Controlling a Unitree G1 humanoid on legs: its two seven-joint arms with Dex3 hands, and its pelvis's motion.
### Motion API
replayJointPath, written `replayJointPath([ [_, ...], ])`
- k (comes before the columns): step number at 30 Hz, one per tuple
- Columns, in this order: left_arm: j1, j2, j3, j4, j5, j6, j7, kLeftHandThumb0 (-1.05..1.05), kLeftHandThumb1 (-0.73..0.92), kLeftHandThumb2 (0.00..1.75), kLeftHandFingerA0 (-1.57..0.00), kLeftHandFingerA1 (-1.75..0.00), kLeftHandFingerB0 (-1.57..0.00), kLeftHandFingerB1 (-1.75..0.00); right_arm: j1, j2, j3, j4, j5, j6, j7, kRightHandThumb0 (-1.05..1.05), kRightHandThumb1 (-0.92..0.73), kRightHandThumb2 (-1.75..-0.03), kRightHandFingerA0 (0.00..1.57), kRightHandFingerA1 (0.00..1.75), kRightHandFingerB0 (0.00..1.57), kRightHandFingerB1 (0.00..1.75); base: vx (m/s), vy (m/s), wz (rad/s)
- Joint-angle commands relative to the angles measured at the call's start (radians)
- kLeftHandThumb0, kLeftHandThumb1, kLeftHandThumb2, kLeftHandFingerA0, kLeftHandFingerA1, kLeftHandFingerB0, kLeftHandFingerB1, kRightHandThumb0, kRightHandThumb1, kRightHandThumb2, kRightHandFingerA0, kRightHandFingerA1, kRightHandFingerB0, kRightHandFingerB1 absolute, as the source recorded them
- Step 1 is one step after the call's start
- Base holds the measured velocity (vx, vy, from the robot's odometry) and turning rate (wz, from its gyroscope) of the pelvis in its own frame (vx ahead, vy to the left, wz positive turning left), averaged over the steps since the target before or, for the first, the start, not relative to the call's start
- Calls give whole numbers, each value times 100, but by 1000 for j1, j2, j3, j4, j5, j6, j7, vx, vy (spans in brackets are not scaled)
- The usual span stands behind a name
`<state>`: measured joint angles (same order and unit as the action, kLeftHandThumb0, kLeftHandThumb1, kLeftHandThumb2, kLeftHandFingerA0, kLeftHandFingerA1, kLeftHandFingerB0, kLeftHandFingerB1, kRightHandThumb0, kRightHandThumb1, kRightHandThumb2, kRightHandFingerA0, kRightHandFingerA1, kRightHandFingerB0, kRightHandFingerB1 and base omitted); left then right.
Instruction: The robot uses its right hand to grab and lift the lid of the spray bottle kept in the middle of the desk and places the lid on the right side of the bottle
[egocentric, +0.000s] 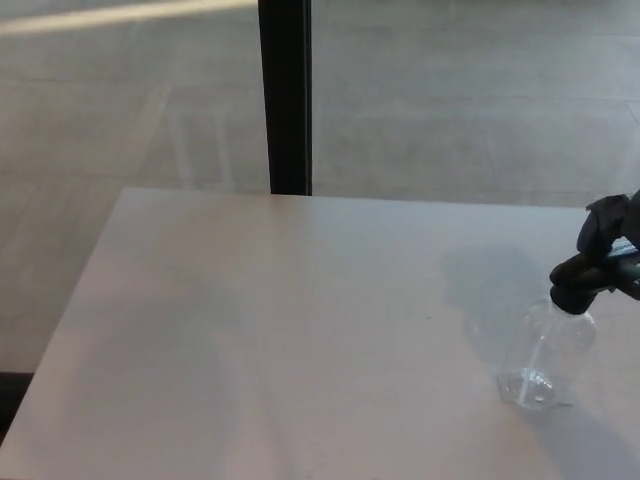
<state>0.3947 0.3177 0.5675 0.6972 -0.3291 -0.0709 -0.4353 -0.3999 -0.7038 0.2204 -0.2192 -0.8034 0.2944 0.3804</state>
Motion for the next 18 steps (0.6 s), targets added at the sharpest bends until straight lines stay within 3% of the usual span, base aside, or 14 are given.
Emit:
replayJointPath([
  [1,-4,10,1,9,-9,-13,6,-92,82,117,-48,-59,-29,-50,-41,1,-62,32,73,-47,5,-24,-54,-102,111,164,84,129,0,0,0],
  [2,-2,11,-1,10,-7,-21,3,-94,82,117,-48,-59,-29,-50,-63,5,-81,51,94,-47,9,-31,-55,-110,118,134,87,113,0,0,0],
  [3,-7,13,2,26,-9,-27,-2,-91,76,116,-49,-59,-32,-52,-83,2,-94,66,111,-49,20,-25,-62,-99,90,174,73,141,0,0,0],
  [5,-9,15,2,37,-7,-35,0,-91,76,115,-49,-59,-31,-51,-124,-1,-117,87,138,-38,49,-24,-62,-100,90,171,75,136,0,0,0],
  [6,-10,17,3,41,-9,-34,-4,-95,91,75,-52,-50,-34,-38,-193,-2,-155,150,194,-32,71,-23,-61,-103,87,175,70,152,0,0,0],
  [7,-10,19,4,42,-9,-35,-5,-95,91,75,-52,-50,-34,-38,-194,0,-156,153,195,-34,72,-23,-61,-103,87,175,70,152,0,0,0],
  [8,-12,19,5,38,-9,-28,2,-90,77,115,-50,-60,-32,-51,-221,-3,-165,185,204,-40,72,-23,-62,-98,88,168,70,143,0,0,0],
  [9,-13,18,6,35,-11,-20,7,-85,92,72,-55,-50,-37,-38,-275,-10,-182,240,222,-45,72,-25,-64,-98,90,171,70,139,0,0,0],
  [11,-16,16,7,32,-14,-12,10,-85,92,72,-55,-50,-37,-38,-344,-18,-201,312,243,-55,73,-25,-64,-98,90,171,70,139,0,0,0],
  [12,-16,17,9,30,-15,-8,16,-85,92,72,-56,-50,-37,-38,-379,-25,-204,341,242,-64,69,-27,-72,-72,92,167,76,94,0,0,0],
  [13,-17,19,6,37,-10,-17,14,-87,77,114,-50,-60,-33,-52,-415,-35,-221,336,262,-64,85,-29,-63,-95,94,174,73,139,0,0,0],
  [14,-23,23,7,53,-11,-22,5,-89,92,71,-56,-49,-36,-38,-466,-48,-229,325,262,-19,119,-27,-58,-109,90,175,72,154,0,0,0],
  [17,-25,26,9,54,-13,-18,5,-89,92,71,-56,-50,-35,-38,-524,-47,-224,349,254,20,136,-25,-58,-106,90,172,73,153,0,0,0],
  [18,-27,26,12,54,-14,-20,9,-88,92,71,-57,-50,-37,-38,-556,-52,-233,368,268,14,135,-26,-62,-93,91,173,75,152,0,0,0],
])
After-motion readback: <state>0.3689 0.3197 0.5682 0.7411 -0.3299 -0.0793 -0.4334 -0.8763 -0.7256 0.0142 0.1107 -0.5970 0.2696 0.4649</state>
